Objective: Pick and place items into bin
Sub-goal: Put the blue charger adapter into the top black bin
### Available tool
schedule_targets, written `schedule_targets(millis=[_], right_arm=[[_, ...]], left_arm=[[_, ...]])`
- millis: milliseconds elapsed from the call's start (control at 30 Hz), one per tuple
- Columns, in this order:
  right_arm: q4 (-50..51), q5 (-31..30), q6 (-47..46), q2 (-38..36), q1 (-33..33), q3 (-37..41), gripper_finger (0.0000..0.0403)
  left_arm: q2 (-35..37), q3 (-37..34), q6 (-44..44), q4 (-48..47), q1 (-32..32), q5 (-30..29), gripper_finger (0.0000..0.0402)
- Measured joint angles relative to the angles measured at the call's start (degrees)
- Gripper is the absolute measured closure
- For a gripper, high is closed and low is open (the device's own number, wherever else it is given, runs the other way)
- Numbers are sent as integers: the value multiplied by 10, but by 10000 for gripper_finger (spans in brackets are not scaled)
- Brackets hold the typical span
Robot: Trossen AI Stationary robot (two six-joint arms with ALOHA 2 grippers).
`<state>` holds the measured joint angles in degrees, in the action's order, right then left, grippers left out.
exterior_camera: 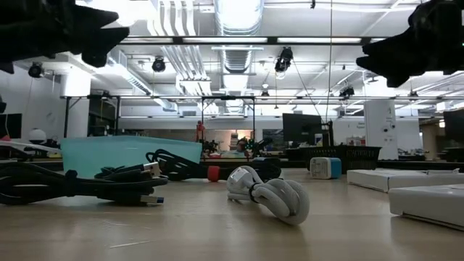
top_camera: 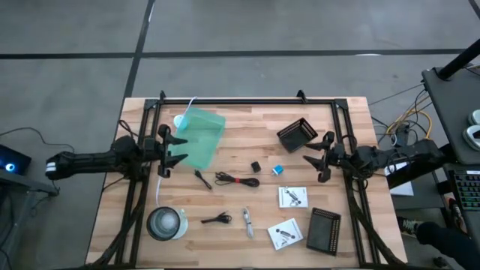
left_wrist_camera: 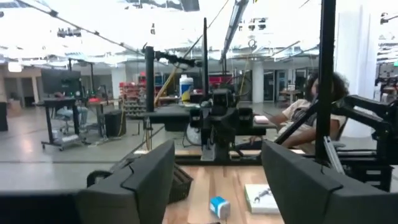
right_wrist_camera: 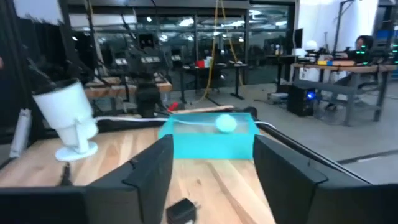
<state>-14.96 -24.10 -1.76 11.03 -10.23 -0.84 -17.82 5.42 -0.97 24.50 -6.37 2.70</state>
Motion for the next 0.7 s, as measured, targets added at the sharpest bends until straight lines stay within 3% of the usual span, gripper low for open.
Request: schedule_targets(millis=[300, 500, 700], right_arm=[[17, 5, 50, 123, 8, -76, 164], [91, 1, 88, 224, 8, -136, 172], [92, 1, 100, 314, 8, -174, 174]], left_arm=[[-134, -1, -58, 250, 0, 0, 173], [-219, -2, -84, 300, 0, 0, 173], [-304, -3, -84, 351, 0, 0, 173]])
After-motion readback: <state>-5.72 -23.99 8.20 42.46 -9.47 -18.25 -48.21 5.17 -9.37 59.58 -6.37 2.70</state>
